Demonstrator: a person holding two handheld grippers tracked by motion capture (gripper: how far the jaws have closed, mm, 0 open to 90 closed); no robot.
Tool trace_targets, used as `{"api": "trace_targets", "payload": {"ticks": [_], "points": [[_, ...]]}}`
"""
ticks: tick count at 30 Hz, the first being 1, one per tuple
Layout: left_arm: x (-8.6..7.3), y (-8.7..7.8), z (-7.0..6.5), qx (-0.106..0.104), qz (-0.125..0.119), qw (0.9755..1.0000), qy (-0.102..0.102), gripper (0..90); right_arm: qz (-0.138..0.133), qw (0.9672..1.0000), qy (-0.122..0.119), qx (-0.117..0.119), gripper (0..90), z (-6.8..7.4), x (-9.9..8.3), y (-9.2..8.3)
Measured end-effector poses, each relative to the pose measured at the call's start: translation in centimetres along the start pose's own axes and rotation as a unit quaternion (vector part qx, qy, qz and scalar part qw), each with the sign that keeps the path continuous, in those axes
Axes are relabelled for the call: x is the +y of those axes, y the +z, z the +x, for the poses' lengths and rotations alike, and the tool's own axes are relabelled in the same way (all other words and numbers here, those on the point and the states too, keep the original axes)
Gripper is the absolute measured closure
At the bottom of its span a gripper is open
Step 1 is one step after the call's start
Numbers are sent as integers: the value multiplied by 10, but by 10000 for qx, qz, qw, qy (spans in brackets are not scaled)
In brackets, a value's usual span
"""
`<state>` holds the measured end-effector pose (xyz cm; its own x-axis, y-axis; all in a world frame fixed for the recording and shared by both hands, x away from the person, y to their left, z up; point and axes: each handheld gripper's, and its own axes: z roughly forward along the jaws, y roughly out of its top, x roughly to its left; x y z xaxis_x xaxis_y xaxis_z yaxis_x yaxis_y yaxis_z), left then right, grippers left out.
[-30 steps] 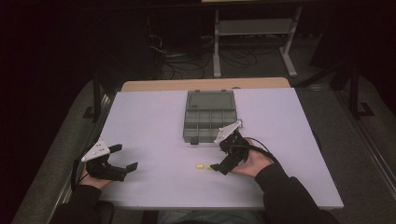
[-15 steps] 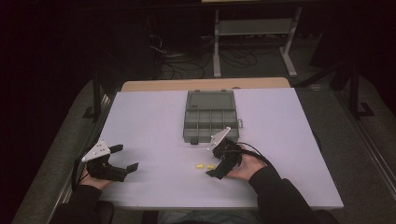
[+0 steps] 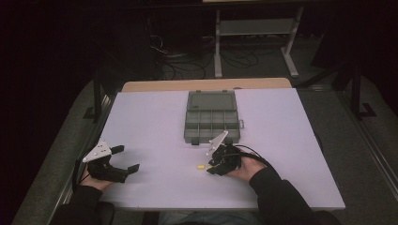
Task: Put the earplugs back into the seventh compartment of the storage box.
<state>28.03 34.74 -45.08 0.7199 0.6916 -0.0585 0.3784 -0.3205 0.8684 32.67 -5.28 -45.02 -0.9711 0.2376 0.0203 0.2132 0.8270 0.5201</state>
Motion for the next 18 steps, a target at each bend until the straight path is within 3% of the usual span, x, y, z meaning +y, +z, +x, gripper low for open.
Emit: {"api": "trace_targets", "payload": {"ticks": [4, 11, 15, 18], "points": [[0, 0, 0, -3, 3, 10000, -1, 0, 21, 10000, 43, -36, 793, 0, 1, 0], [0, 0, 0, -9, 5, 10000, 1, 0, -57, 9998, 161, 33, 800, -1, 3, -6], [0, 0, 0, -20, 17, 10000, 5, 0, -255, 9993, 271, 26, 802, -6, 5, -18], [0, 1, 0, -32, 22, 10000, 10, 0, -254, 9993, 285, -29, 804, -10, 7, -26]]}}
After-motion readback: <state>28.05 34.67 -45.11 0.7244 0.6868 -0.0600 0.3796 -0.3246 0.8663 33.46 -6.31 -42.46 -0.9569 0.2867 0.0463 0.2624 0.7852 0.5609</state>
